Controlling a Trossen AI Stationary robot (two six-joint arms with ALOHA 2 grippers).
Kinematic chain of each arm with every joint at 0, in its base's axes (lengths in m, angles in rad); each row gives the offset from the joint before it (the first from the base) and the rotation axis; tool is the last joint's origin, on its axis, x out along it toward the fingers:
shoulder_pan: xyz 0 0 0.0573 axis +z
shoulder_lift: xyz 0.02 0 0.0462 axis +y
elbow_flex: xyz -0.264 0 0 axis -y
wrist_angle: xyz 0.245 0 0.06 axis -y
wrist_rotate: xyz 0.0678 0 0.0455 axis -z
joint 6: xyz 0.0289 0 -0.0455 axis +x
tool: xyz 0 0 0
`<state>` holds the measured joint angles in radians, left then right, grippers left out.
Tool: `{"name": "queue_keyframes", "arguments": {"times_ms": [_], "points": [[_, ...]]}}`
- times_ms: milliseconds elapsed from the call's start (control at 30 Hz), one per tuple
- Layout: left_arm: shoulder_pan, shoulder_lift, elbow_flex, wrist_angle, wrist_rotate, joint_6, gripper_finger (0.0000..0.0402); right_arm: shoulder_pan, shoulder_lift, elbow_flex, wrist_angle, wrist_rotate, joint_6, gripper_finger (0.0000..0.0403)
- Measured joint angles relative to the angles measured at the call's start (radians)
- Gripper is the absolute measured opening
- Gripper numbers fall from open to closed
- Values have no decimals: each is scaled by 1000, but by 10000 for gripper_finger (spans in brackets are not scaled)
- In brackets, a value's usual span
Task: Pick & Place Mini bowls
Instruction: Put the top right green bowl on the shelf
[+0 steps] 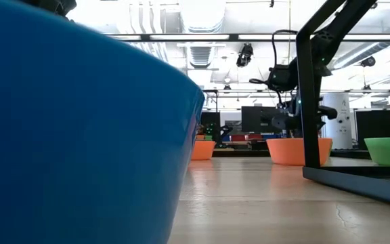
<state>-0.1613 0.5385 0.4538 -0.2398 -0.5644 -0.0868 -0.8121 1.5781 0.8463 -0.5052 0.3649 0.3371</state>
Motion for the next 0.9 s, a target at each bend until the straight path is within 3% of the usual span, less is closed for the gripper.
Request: {"name": "queue_keyframes", "arguments": {"times_ms": [267, 533, 900], "points": [[0, 0, 0, 0, 0, 0, 0, -1, 44, 0, 4, 1, -8, 137], [0, 0, 0, -1, 0, 0, 0, 0, 24, 0, 8, -1, -32, 19], [0, 0, 0, -1, 0, 0, 0, 20, -32, 0, -13, -1, -57, 9]]}}
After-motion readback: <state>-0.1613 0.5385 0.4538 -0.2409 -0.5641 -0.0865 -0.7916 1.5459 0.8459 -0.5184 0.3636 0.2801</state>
